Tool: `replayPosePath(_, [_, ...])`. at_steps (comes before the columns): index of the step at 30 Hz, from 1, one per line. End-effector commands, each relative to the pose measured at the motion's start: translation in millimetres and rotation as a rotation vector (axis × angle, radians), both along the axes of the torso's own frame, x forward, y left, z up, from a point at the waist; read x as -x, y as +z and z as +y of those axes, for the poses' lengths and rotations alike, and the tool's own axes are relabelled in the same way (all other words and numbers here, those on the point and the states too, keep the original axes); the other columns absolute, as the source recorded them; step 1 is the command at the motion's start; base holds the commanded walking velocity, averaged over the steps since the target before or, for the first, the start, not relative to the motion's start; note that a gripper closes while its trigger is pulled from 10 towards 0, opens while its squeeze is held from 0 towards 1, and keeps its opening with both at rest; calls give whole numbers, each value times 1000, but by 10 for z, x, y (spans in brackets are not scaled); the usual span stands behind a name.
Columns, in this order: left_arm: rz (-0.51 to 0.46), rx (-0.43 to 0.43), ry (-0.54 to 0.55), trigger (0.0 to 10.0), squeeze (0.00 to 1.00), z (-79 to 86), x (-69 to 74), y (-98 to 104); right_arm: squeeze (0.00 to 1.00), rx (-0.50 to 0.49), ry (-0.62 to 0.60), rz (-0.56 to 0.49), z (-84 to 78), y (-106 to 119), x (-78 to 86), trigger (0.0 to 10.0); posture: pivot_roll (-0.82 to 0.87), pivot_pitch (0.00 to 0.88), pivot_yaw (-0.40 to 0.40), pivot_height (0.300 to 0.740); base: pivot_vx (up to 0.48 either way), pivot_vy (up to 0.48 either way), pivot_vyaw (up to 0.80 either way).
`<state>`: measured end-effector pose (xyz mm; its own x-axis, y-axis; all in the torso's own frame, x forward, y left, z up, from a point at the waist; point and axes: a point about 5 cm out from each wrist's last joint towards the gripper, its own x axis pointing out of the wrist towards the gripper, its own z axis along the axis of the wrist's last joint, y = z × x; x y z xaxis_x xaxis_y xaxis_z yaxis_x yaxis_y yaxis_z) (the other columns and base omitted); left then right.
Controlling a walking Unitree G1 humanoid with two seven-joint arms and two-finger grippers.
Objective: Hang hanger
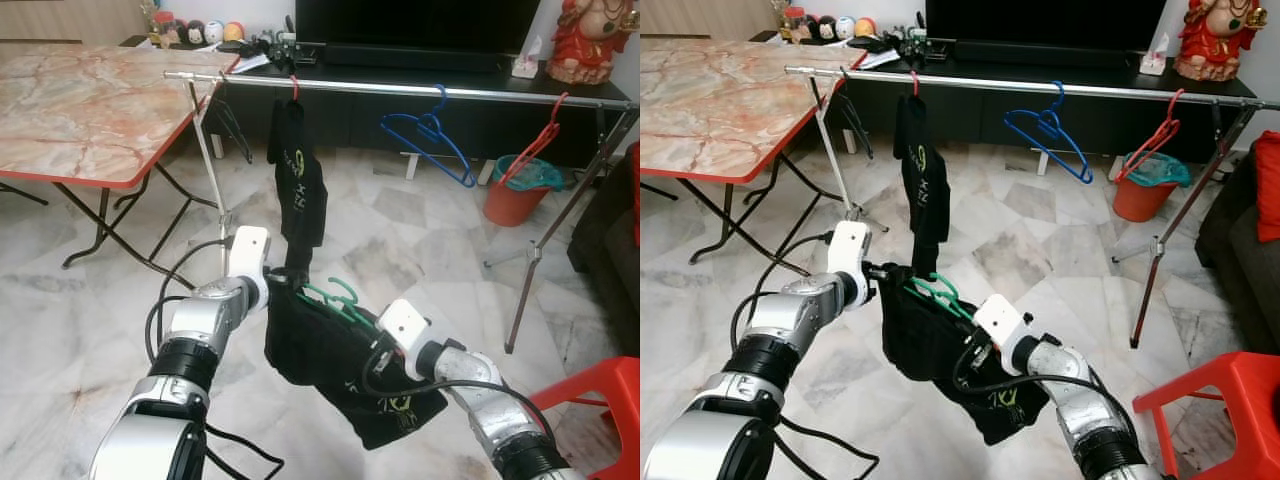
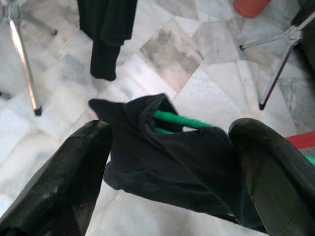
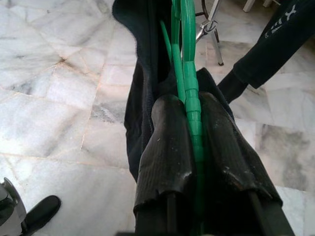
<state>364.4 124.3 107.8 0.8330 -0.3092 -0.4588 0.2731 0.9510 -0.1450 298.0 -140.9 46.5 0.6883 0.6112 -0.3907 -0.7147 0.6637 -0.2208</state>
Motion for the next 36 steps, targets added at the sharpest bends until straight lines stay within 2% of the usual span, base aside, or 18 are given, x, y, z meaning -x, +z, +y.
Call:
replayPosePath(1, [13, -11, 16, 10000, 0, 13, -24, 4, 0, -21, 20, -60, 60, 145, -72, 0, -104, 0, 6, 740, 0, 0, 0])
replayPosePath(8, [27, -2, 52, 9882, 0, 48, -24, -48, 0, -24, 22, -60, 64, 148, -65, 0, -104, 0, 6, 740, 0, 0, 0])
replayPosePath(9, [23, 6, 61, 3922, 0, 53, -28, -47, 0, -24, 23, -60, 64, 147, -64, 0, -104, 0, 6, 740, 0, 0, 0])
replayPosePath(10, [23, 6, 61, 3922, 0, 53, -28, -47, 0, -24, 23, -60, 64, 147, -64, 0, -104, 0, 6, 740, 0, 0, 0])
replayPosePath(11, [16, 13, 68, 118, 0, 61, -33, -46, 0, -24, 24, -60, 68, 147, -64, 0, -104, 0, 6, 740, 0, 0, 0])
replayPosePath(20, [-27, 91, 80, 0, 0, 66, -48, -18, 0, -28, 31, -61, 83, 151, -69, 0, -102, 0, 2, 740, 0, 0, 0])
replayPosePath(36, [8, 140, 104, 0, 0, 125, -33, -89, 0, -38, 57, -57, 113, 156, -54, 0, -102, 0, 0, 740, 0, 0, 0])
